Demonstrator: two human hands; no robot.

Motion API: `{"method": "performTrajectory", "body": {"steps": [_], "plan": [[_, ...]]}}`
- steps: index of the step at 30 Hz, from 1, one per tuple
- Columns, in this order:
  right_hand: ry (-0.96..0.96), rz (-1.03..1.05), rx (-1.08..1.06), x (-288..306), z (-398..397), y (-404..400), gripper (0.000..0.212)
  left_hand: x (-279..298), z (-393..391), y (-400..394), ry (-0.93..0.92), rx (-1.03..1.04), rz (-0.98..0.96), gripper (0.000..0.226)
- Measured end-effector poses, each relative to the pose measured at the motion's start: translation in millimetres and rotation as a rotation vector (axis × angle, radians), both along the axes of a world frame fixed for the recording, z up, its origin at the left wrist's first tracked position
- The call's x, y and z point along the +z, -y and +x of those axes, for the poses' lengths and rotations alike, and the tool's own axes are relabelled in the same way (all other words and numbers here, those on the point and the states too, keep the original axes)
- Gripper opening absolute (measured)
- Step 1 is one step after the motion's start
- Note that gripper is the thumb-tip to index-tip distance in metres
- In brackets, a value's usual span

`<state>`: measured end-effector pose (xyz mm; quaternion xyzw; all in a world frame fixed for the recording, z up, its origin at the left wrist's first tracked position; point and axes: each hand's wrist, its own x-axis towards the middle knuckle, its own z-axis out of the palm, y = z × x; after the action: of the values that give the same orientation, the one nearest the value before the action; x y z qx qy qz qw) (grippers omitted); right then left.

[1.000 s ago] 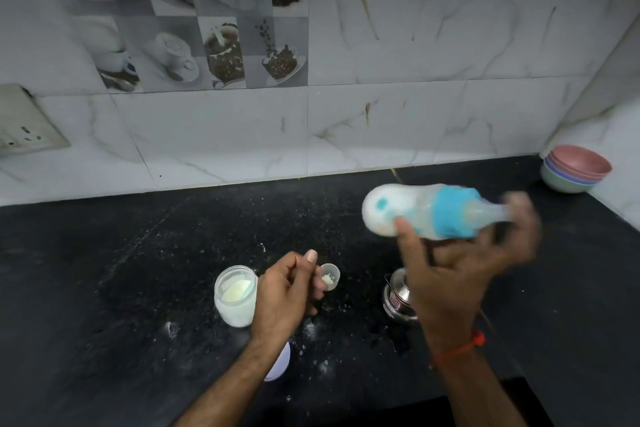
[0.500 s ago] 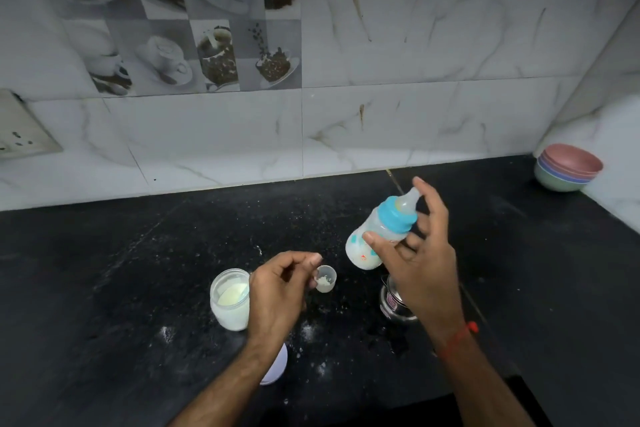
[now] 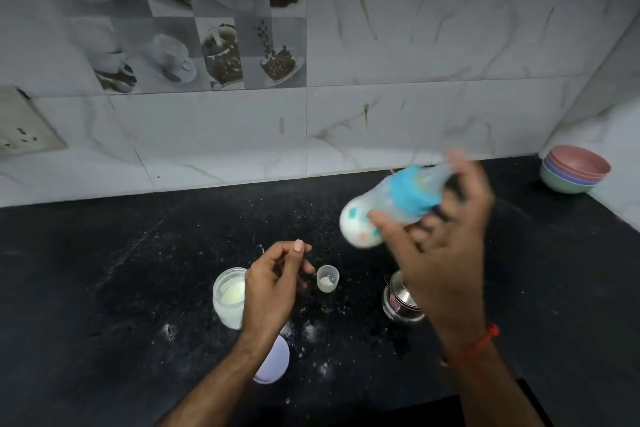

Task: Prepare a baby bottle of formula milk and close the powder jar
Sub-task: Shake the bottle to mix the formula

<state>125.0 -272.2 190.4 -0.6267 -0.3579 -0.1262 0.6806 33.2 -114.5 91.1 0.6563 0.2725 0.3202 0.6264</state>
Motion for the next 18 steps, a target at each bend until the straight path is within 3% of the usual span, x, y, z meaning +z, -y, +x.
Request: {"method": "performTrajectory", "body": {"steps": [2, 3, 5, 6, 8, 10, 12, 14, 16, 18], "plan": [[0.102, 0.199, -0.066, 9, -5, -1, 0.094, -2, 1, -1, -0.003, 0.012, -0.018, 0.021], [0.188, 0.181, -0.132, 1, -3, -3, 0.093, -3, 1, -1, -0.003, 0.015, -0.021, 0.021], [0.183, -0.073, -0.134, -24, 5, -10, 0.085, -3, 1, 1, 0.000, 0.013, -0.020, 0.021], [0.077, -0.228, -0.038, -33, 6, -12, 0.083, -3, 1, 2, 0.002, 0.009, -0.009, 0.021], [-0.018, -0.344, 0.032, -36, 5, -7, 0.085, -2, 1, 3, 0.000, -0.003, 0.017, 0.019], [-0.019, -0.192, -0.018, -17, 4, -2, 0.093, 1, 1, 1, 0.003, 0.000, 0.021, 0.018], [0.019, 0.089, -0.026, 8, 0, 1, 0.097, 0, 0, -1, -0.001, 0.009, -0.005, 0.019], [0.167, 0.155, -0.144, 2, 5, -2, 0.097, 0, -1, 0, 0.002, 0.005, -0.033, 0.020], [0.212, -0.026, -0.185, -26, 14, -9, 0.099, 0, 0, 3, -0.002, -0.006, -0.037, 0.019], [0.157, -0.299, -0.034, -54, 20, -9, 0.090, 0, -2, 7, 0.002, -0.026, -0.026, 0.019]]}}
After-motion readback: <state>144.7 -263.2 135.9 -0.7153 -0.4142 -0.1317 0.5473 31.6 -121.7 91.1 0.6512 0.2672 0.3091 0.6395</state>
